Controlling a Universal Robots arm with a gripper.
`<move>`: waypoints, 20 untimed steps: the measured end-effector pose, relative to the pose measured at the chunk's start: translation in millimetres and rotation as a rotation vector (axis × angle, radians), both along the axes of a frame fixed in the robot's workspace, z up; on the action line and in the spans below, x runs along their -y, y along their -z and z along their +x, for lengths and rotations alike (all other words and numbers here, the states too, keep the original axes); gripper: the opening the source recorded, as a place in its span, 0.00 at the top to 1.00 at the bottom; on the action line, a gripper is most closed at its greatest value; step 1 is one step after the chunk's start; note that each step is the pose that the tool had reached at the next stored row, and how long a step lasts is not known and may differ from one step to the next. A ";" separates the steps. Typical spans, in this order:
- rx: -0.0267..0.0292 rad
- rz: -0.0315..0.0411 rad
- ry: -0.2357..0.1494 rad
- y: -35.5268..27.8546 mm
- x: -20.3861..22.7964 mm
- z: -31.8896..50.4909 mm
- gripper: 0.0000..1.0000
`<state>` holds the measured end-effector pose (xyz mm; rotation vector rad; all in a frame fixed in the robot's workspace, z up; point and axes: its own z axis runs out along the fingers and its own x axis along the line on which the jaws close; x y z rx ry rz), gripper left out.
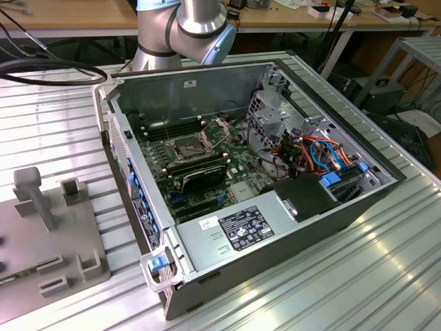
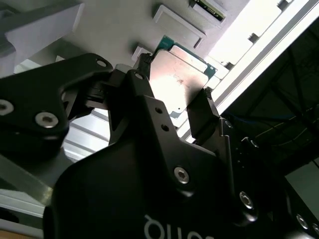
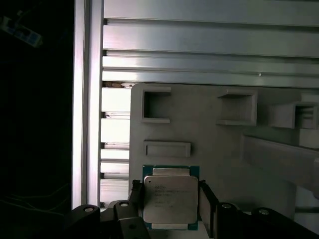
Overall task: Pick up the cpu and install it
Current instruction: 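Pick up the cpu and move it towards the insertion slot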
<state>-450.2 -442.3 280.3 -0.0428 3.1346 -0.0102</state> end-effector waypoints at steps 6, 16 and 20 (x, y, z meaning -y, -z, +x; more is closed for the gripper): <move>0.0000 0.0001 0.000 -10.4 0.0 0.0 0.45; 0.0001 0.0001 0.000 -24.3 0.0 0.0 0.45; 0.0000 0.0001 0.000 -26.0 0.0 0.0 0.45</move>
